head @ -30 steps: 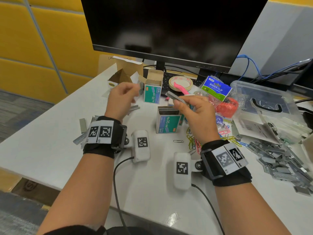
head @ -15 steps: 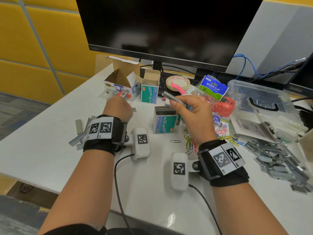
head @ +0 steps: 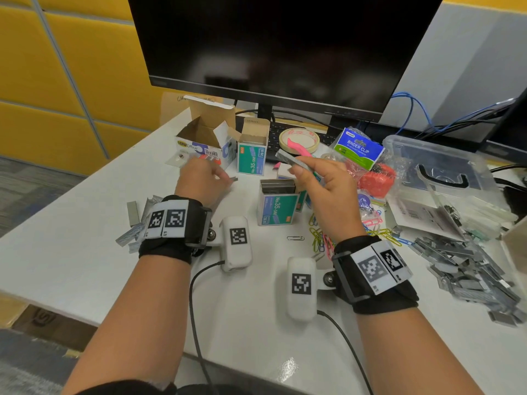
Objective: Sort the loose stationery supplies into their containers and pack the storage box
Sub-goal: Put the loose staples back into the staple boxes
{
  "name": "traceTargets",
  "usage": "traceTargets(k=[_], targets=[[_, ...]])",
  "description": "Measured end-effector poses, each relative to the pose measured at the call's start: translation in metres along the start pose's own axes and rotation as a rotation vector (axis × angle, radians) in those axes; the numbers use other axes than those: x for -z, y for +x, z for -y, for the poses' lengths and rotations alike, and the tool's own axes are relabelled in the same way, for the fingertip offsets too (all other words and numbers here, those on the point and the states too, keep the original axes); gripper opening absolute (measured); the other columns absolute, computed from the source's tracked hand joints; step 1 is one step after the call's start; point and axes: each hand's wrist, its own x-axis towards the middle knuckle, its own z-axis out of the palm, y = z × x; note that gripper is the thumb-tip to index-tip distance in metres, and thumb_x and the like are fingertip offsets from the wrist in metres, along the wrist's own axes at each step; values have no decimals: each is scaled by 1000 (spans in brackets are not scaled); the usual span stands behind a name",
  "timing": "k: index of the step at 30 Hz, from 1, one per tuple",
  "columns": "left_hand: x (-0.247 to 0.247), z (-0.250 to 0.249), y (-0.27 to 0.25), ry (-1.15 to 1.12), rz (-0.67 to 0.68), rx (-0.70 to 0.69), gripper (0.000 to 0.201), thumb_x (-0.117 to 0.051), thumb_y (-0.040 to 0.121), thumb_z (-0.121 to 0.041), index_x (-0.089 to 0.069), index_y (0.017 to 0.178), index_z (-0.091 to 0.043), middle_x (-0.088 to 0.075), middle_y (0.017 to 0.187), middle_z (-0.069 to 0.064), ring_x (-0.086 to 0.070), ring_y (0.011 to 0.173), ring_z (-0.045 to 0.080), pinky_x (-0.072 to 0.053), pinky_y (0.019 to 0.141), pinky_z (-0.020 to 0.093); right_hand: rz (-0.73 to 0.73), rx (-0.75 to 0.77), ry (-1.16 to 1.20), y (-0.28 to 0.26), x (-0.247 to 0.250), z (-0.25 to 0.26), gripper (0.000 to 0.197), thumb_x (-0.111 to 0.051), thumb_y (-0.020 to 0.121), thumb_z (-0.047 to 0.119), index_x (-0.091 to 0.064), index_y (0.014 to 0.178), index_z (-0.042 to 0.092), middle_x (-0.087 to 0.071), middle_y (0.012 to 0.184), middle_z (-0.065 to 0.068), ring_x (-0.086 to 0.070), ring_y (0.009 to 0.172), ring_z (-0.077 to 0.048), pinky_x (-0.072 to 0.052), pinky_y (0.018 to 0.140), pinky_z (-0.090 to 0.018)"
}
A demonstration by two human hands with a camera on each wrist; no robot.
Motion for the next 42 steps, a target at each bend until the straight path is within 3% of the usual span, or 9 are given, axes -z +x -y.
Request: traceTargets(k=[2,5,8,13,19,26,34,39,42], targets=[[3,-4,-4,-49,-47,-106,13,-65,87,-25,-70,93,-14,-50,121,11,-41,119,25,-37,101,37,-4,-8,4,0,-1,-1,26,-52,95,22,-64,118,24,-64,104,1,-45,106,-14,-32,77,-4],[4,-11,-8,-278,-60,-227,7,-62,89,-22,-58,84,-18,-54,114,7,-50,108,20,-44,92,35,-29,-11,32,0,-1,-3,32,-48,96,22,-58,126,27,-70,94,3,-49,105,-16,-34,85,-9],[4,-17,-13,-478,-64,-307,16,-60,91,-22,-51,81,-29,-64,100,4,-63,92,19,-55,76,36,-62,-15,97,-1,-1,-1,35,-48,94,20,-57,127,31,-69,101,1,-51,111,-21,-44,95,-34],[3,-28,-24,-734,-56,-387,30,-70,82,-11,-46,90,-27,-66,94,11,-66,76,17,-48,49,16,-82,61,72,-2,-1,1,36,-46,90,9,-64,118,24,-66,101,7,-51,107,-17,-40,88,-24],[-1,-33,-28,-778,37,-412,41,-75,75,-4,-48,94,-28,-67,89,-5,-67,84,1,-50,62,13,-52,124,138,-2,-1,4,29,-59,88,5,-63,111,22,-62,101,3,-53,89,12,-40,76,-4],[-2,-32,-29,-759,90,-424,35,-73,76,-3,-51,91,-27,-66,89,-8,-66,89,-2,-57,75,21,-138,56,204,-1,1,3,22,-55,92,10,-65,110,19,-63,104,6,-56,102,-8,-46,84,-17],[1,-37,-35,-815,186,-433,38,-70,77,1,-53,98,-26,-71,75,-18,-68,84,2,-54,65,16,-62,37,143,0,2,2,25,-55,92,12,-61,111,26,-59,100,17,-56,99,-4,-46,83,-15],[1,-39,-36,-836,182,-412,40,-70,78,1,-53,102,-27,-72,76,-17,-69,83,5,-57,66,22,-26,10,122,1,3,1,27,-56,92,13,-61,117,24,-61,104,11,-53,96,3,-41,80,-6],[1,-41,-38,-863,196,-397,42,-71,76,3,-53,106,-21,-72,79,-12,-70,81,6,-55,62,20,-22,2,116,1,0,0,24,-58,90,21,-61,111,33,-65,104,4,-56,103,-14,-48,87,-27]])
